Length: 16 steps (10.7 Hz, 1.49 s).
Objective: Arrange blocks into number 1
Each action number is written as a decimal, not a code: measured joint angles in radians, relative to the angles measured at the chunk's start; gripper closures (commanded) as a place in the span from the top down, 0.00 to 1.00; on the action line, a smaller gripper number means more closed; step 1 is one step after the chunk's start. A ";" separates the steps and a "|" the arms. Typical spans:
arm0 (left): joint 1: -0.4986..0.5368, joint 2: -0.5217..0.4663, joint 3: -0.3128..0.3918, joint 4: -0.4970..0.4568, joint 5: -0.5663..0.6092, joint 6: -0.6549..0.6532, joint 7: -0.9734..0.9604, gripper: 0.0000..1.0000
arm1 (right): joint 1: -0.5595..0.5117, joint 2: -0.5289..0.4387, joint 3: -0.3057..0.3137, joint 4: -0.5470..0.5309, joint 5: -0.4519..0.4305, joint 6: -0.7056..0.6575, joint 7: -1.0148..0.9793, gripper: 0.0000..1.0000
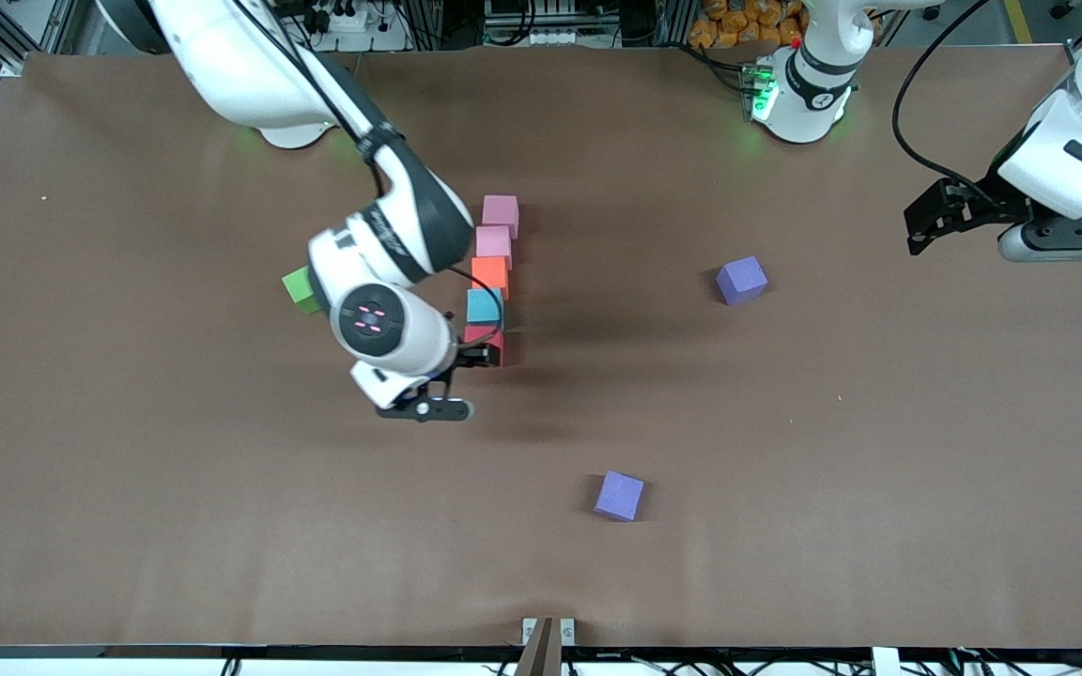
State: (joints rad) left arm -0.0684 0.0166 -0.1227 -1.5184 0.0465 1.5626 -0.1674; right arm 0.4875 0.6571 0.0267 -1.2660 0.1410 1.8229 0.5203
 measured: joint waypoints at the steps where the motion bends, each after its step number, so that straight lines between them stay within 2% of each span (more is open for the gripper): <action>1: 0.001 0.000 0.000 0.001 0.000 -0.004 0.012 1.00 | -0.024 -0.041 -0.001 0.002 -0.008 -0.041 -0.012 1.00; 5: 0.009 0.001 0.000 0.004 -0.007 -0.006 0.024 1.00 | -0.085 -0.199 -0.024 0.003 -0.091 -0.195 -0.070 1.00; 7: 0.016 0.001 0.002 0.006 -0.008 -0.007 0.024 1.00 | -0.153 -0.258 -0.028 0.003 -0.097 -0.242 -0.153 1.00; 11: 0.022 0.001 -0.002 0.010 -0.008 -0.009 0.030 1.00 | -0.304 -0.382 -0.031 0.002 -0.101 -0.312 -0.182 1.00; 13: 0.023 0.002 -0.001 0.012 -0.018 -0.009 0.030 1.00 | -0.354 -0.419 -0.031 0.001 -0.101 -0.337 -0.187 1.00; 16: 0.026 0.002 0.003 0.019 -0.040 -0.009 0.030 1.00 | -0.371 -0.430 -0.039 0.000 -0.102 -0.369 -0.185 1.00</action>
State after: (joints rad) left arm -0.0426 0.0181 -0.1196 -1.4997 0.0068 1.5533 -0.1373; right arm 0.1164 0.2268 -0.0121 -1.2659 0.0390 1.4534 0.3350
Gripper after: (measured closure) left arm 0.000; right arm 0.000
